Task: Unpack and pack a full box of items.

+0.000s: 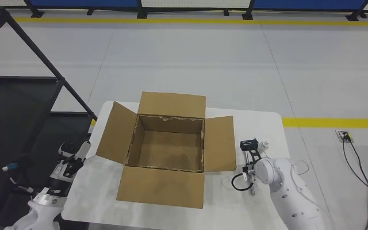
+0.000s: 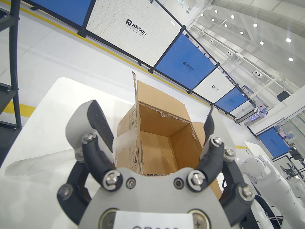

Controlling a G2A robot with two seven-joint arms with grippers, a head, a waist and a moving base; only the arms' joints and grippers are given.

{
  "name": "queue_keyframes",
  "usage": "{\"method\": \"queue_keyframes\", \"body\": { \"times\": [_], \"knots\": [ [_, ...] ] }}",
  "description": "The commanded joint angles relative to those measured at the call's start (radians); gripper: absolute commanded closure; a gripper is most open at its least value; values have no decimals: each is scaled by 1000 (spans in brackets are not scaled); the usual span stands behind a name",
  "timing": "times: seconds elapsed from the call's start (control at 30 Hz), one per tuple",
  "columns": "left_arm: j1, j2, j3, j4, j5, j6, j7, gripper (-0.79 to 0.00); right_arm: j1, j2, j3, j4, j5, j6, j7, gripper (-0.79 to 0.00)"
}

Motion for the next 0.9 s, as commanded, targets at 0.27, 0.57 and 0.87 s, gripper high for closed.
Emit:
{"method": "queue_keyframes", "body": {
  "times": [0.27,0.57,0.87],
  "knots": [
    [0,0,0,0,0,0,0,-785,1,1,10,-34,7,10,-7,0],
    [0,0,0,0,0,0,0,-785,-105,22,116,-386,-12,35,-28,0],
    [0,0,0,0,0,0,0,-785,-141,20,97,-710,-50,68,-131,0]
  ]
}}
